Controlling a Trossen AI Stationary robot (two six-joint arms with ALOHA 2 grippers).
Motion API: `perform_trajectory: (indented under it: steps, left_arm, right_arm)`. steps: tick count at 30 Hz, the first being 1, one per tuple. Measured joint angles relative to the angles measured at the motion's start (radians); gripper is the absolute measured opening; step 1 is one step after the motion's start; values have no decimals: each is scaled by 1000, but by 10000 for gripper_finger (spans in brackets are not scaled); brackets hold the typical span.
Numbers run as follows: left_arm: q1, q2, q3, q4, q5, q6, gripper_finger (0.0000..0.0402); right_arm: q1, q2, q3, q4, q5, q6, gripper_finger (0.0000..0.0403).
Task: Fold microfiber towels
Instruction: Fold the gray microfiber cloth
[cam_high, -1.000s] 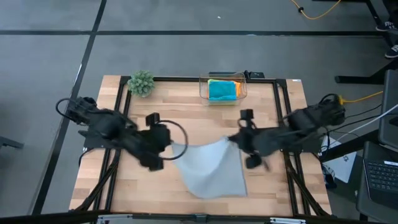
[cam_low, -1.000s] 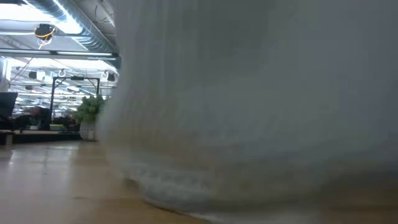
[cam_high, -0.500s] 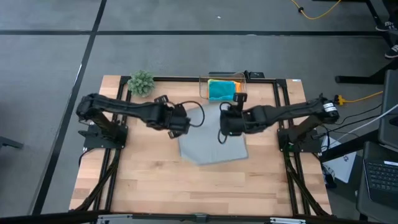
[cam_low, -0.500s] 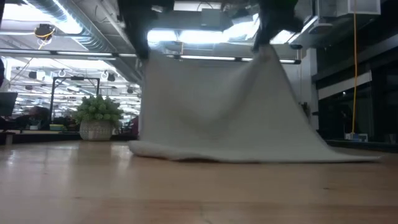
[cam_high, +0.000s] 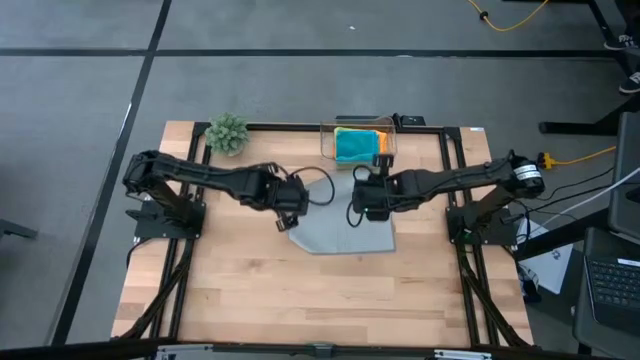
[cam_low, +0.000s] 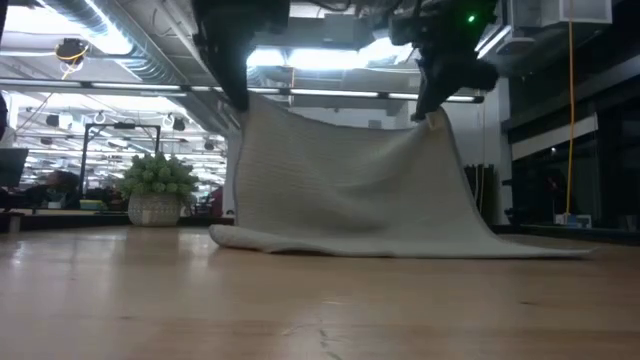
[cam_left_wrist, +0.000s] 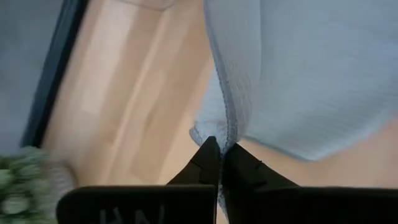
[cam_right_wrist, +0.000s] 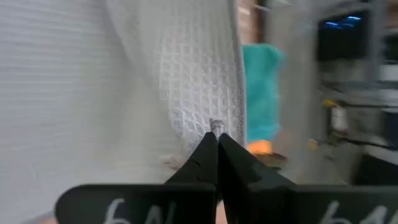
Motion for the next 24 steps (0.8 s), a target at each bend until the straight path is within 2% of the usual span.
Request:
perform_trajectory:
  steps: [6, 14, 19, 24]
  left_arm:
    - [-109, 0, -49, 64, 4, -91, 0]
    - [-220, 0, -224, 309, -6, -169, 0]
    - [-248, 0, -294, 479, 1, -174, 0]
    - [-257, 0, -320, 544, 41, -202, 0]
  right_arm:
    - [84, -1, -24, 13, -153, 91, 2]
    - [212, 0, -162, 44, -174, 226, 2]
    - [272, 0, -233, 114, -183, 275, 2]
    - [301, 0, -295, 153, -243, 328, 2]
